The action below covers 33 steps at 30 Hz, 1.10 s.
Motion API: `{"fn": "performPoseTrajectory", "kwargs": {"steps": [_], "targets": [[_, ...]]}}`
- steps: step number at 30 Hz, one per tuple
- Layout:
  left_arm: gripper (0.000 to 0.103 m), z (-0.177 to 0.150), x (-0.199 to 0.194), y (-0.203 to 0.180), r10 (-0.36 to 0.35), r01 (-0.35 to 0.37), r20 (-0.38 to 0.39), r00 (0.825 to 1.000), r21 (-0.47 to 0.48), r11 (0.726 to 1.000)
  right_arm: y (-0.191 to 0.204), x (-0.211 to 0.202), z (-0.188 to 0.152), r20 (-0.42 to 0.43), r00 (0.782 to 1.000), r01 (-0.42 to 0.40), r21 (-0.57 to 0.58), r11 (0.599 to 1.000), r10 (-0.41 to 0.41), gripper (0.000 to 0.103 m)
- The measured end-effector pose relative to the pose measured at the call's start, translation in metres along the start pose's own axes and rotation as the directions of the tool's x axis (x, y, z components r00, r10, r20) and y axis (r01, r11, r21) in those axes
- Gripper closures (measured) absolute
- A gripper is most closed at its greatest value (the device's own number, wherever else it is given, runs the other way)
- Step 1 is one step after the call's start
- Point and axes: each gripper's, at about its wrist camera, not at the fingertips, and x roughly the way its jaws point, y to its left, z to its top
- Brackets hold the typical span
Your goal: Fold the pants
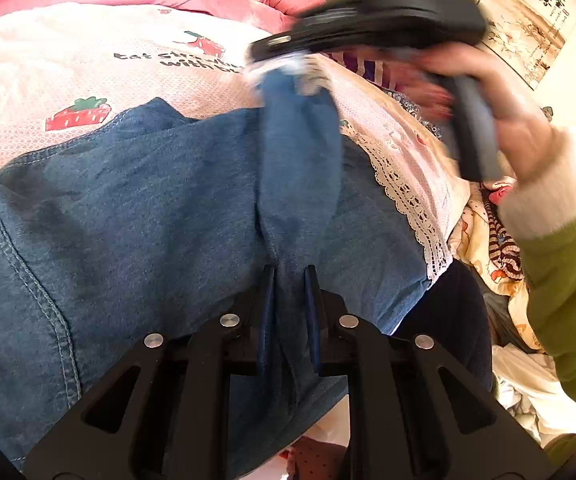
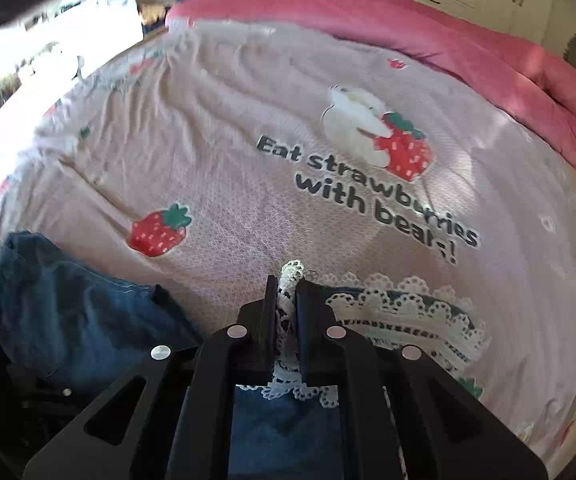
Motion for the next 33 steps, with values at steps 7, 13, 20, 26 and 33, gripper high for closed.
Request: {"fn": "performPoseTrajectory", "kwargs": {"steps": [7,13,20,26,33], "targets": [[0.095,-0.005,0.000,-0.015,0.008,-0.009,0.012,1.000,0.089,0.996,-0.061,-0.089,-0.091,0.172,0.985,-0.067,0.270,0.960,0.020,0.095],[0.097,-0.012,0.001,-0.039,0.057,-0.060,0.020,0.998,0.214,0.975,-0.077,-0.097,-0.151,0.193,0.981,-0.104,0.389,0.915,0.030,0.095],[0.103,-0.017,-0.019,-0.058,0.082,-0.093,0.049,0.995,0.287,0.953,-0.071,-0.106,-0.185,0.205,0.978,-0.129,0.410,0.903,0.047,0.095],[0.103,-0.031,-0.016,-0.071,0.163,-0.165,0.039,0.986,0.396,0.903,-0.064,-0.099,-0.212,0.111,0.992,-0.102,0.414,0.904,0.060,0.095],[0.089,-0.038,-0.010,-0.073,0.179,-0.170,0.020,0.984,0.422,0.890,-0.060,-0.103,-0.229,0.062,0.996,-0.090,0.419,0.903,0.071,0.083]]}}
